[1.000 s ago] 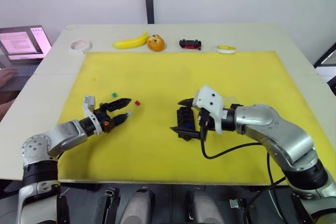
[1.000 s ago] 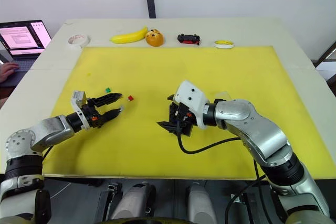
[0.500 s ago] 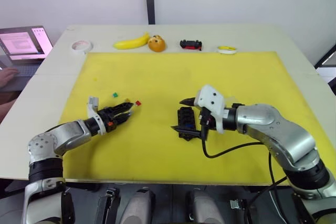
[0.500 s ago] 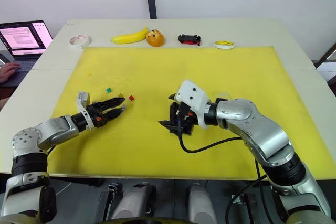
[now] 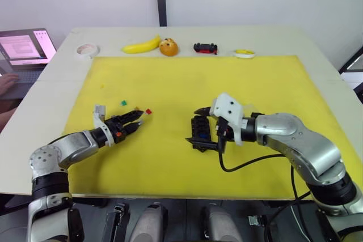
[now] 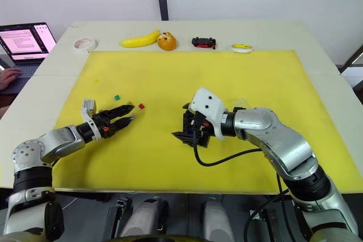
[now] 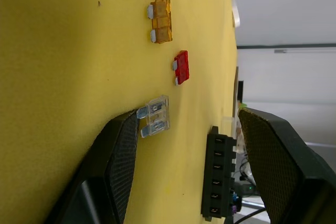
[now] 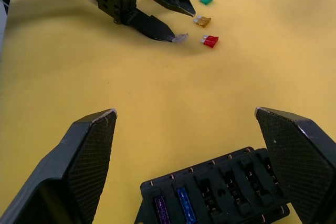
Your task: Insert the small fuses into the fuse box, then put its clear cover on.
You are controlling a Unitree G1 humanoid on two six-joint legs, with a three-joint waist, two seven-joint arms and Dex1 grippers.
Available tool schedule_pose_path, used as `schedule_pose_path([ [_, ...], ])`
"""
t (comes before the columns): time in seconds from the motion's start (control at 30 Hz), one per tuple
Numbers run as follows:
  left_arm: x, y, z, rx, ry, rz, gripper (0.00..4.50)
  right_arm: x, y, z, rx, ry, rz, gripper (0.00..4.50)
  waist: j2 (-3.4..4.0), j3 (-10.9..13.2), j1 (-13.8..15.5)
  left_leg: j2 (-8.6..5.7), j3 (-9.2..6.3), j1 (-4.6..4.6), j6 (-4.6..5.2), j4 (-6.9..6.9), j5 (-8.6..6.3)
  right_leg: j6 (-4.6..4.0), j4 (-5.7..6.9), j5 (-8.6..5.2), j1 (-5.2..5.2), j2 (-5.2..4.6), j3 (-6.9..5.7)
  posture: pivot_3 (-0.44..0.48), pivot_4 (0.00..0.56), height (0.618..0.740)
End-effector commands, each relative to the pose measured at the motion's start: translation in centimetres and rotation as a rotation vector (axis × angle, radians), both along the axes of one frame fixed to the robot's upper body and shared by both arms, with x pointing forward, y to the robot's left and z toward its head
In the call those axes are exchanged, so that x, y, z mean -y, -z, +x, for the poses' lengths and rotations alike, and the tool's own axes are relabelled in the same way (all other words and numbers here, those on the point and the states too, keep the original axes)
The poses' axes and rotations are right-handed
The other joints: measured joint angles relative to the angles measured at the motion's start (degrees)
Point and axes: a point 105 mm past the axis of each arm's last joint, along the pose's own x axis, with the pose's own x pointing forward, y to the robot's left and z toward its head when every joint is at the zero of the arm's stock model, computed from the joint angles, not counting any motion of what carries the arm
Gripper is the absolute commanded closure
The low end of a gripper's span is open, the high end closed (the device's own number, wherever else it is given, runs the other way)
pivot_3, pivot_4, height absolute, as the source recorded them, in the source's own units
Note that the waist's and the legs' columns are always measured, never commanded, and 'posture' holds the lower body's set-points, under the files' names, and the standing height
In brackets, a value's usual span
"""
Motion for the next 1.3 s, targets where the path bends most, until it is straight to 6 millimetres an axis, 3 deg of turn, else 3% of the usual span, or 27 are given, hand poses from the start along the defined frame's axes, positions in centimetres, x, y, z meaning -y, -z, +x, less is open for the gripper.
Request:
schedule_pose_path([
  [0.03,0.4,1.8,-0.5,-0.065,0.008,0.005,2.67,0.1,-1.3,-0.1,0.06,-0.009,0.008,0.0,0.0,0.0,0.0,0.0,0.0,0.0,0.0,0.0,0.0,0.0,0.0,0.0,-0.01,0.0,0.0,0.0,0.15,0.74],
  [0.07,0.3,2.0,-0.6,-0.069,0.009,0.009,3.19,0.1,-1.3,-0.1,0.06,-0.009,0.007,0.0,0.0,0.0,-0.1,0.0,0.01,0.0,-0.01,0.0,0.0,0.0,0.0,0.0,-0.01,0.0,0.0,0.0,0.15,0.74],
  [0.63,0.2,2.5,-0.5,-0.088,0.005,0.032,3.19,0.3,-1.4,-0.1,0.057,-0.005,0.003,0.0,0.0,0.0,-0.2,0.05,0.05,0.0,0.01,-0.03,-0.01,0.0,-0.01,0.0,-0.05,0.02,0.0,0.0,0.15,0.74],
  [0.77,0.0,2.9,-0.6,-0.094,0.003,0.041,4.45,0.3,-1.4,-0.1,0.056,-0.004,0.004,0.0,0.02,0.0,-0.2,0.05,0.05,0.0,0.01,-0.03,-0.01,0.0,-0.01,0.0,-0.05,0.02,0.01,0.0,0.15,0.74],
  [1.03,-0.5,2.8,-0.7,-0.087,-0.002,0.038,4.45,0.5,-1.5,-0.1,0.054,0.002,0.006,0.0,0.19,-0.1,-0.5,0.07,0.08,0.06,0.04,-0.05,-0.02,0.0,-0.01,0.0,-0.02,0.04,0.01,0.0,0.15,0.74],
  [1.1,-0.5,1.9,-0.7,-0.052,0.014,0.04,4.45,0.6,-1.6,-0.1,0.044,0.008,0.02,0.0,0.19,-0.1,-0.5,0.07,0.08,0.07,0.04,-0.06,-0.02,0.0,-0.01,0.0,-0.02,0.05,0.01,0.0,0.15,0.74],
  [1.3,1.1,-3.7,-1.0,0.148,0.127,-0.006,4.45,0.3,-2.4,-0.4,-0.052,0.036,0.154,0.0,0.06,0.0,-0.6,0.14,0.04,-0.02,0.04,-0.06,-0.03,0.0,-0.02,0.0,-0.09,0.04,0.07,0.0,0.15,0.74],
])
